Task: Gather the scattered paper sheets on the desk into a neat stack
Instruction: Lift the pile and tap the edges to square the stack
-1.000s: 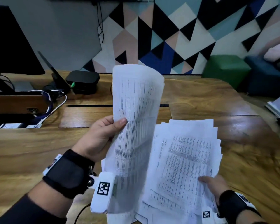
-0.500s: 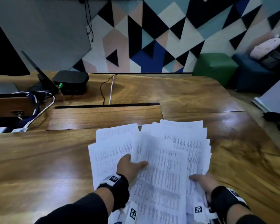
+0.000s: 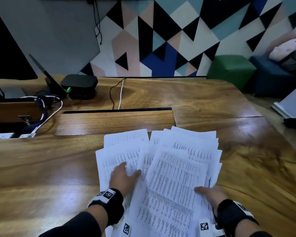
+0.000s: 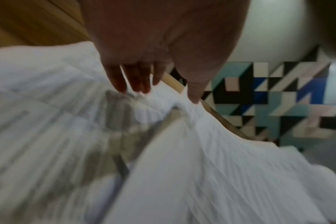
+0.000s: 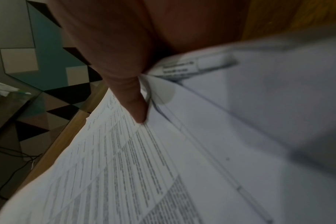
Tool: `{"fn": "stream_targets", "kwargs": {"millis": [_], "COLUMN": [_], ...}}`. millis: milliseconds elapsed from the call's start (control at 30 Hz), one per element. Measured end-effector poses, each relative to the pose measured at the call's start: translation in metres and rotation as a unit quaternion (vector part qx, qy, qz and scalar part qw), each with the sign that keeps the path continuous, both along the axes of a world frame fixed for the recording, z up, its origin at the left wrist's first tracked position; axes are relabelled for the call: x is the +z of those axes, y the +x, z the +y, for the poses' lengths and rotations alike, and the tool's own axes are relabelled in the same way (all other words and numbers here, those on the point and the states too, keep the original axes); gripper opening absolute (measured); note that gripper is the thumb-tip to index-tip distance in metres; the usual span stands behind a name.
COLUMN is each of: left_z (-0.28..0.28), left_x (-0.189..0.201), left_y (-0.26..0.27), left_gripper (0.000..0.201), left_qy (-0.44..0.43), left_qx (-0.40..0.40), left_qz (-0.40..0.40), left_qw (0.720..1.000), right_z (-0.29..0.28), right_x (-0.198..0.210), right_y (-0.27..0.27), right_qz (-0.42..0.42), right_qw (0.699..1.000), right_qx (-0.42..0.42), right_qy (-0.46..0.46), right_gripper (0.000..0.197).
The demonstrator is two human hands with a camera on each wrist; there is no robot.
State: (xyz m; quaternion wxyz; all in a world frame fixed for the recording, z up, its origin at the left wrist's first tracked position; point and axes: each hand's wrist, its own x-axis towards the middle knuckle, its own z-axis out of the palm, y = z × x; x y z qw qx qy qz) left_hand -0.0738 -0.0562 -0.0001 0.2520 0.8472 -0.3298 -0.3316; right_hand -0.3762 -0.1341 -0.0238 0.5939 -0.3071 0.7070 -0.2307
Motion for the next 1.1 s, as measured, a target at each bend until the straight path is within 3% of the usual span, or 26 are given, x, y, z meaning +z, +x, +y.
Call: {"fn": "stream_targets", "kwargs": {"millis": [67,133,267,367,500,700,766,833,866,933,1000,1100], "left_z": [0.001,0.000,-0.006,-0.012,-0.020,-0.010,-0.006,-0.006,-0.006,-0.006,-0.006,-0.009], "left_x": [-0.003,0.000,0.001,-0.004,-0.008,-0.009,0.011,0.043,0.062,0.097,0.121,0.135], "left_y": [0.023,0.040,0.044,0.034,0.024,0.038,0.039,0.043,0.047,0.061,0.078,0.098], "left_gripper": [0.106,0.116,0.132,0.124,0.090,0.032,0.020,0.016,0.017,0.044,0.067,0.060], "left_qy": [0.069,0.138,0.188,0.183,0.171,0.021,-0.049,-0.117,-0.146,-0.206,-0.264,-0.319], "left_qx": [0.102,0.165,0.167,0.170,0.186,0.242,0.239,0.182,0.141,0.066,0.036,0.045], "left_qz": [-0.078,-0.070,-0.079,-0.075,-0.022,0.140,0.225,0.285,0.295,0.319,0.372,0.469], "left_qw": [0.989,0.974,0.965,0.965,0.967,0.960,0.943,0.934,0.934,0.923,0.889,0.822], "right_z": [0.000,0.000,-0.001,-0.001,0.003,0.003,0.003,0.002,0.002,0.001,0.000,-0.002], "right_x": [-0.002,-0.004,-0.011,-0.013,-0.007,-0.006,-0.005,-0.006,-0.005,-0.004,-0.003,-0.001], "right_y": [0.001,0.002,0.000,0.000,0.003,0.003,0.004,0.003,0.003,0.003,0.003,0.004], "right_qz": [0.007,0.008,0.016,0.016,0.016,0.023,0.022,0.023,0.023,0.022,0.025,0.041], "right_qw": [1.000,1.000,1.000,1.000,0.999,0.999,0.999,0.999,0.999,0.999,0.999,0.999], "right_qx": [-0.003,0.000,0.003,0.005,0.002,0.009,0.013,0.012,0.015,0.018,0.019,0.014], "right_qy": [-0.004,-0.006,-0.010,-0.020,-0.033,-0.031,-0.025,-0.022,-0.019,-0.015,-0.012,-0.012], "right_gripper": [0.028,0.025,0.026,0.028,0.016,0.015,0.014,0.014,0.014,0.013,0.013,0.008]}}
